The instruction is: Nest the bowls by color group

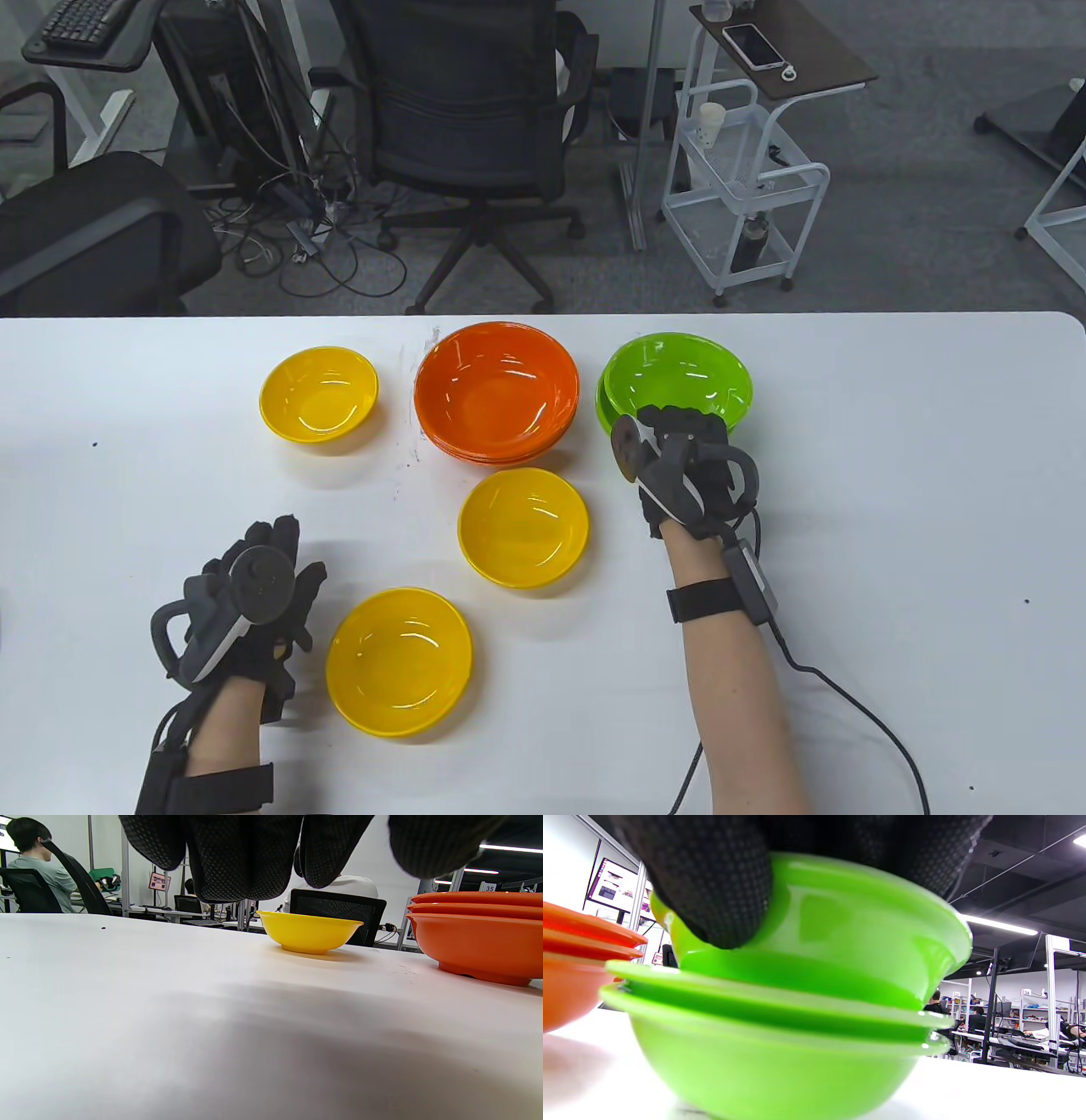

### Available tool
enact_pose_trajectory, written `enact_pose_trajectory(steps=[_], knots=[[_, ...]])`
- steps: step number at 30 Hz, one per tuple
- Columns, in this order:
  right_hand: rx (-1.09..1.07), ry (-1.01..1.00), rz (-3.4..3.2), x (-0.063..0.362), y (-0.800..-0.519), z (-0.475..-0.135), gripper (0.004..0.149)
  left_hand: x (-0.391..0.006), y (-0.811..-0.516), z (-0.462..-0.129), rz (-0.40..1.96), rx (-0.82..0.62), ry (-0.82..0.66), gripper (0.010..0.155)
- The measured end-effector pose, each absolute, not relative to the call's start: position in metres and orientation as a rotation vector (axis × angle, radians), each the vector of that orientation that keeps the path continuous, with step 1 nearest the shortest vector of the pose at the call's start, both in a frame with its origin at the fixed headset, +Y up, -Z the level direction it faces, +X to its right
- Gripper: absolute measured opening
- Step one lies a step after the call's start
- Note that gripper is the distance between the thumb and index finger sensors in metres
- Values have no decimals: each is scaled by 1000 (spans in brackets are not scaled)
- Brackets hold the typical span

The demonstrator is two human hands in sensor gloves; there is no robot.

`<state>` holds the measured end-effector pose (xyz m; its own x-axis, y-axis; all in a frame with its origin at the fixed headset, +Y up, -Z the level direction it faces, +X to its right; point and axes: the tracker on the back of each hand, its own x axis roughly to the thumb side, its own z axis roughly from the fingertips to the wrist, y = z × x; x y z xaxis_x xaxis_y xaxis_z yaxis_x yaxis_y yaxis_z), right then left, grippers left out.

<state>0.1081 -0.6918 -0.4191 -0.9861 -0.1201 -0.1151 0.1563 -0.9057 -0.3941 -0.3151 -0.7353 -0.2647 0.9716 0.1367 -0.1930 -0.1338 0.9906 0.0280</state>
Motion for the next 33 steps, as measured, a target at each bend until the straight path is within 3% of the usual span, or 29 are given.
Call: enact_pose_trajectory(steps=[25,28,33], knots=[[132,392,-3077,107,-706,-412,43,-314,-735,-265,146,20,189,70],[156,278,-3085,109,-706,-409,48,-314,-736,-265,151,15,187,70],[142,319,-3137,114,-693,-394,62,-313,-736,-265,153,15,181,70]])
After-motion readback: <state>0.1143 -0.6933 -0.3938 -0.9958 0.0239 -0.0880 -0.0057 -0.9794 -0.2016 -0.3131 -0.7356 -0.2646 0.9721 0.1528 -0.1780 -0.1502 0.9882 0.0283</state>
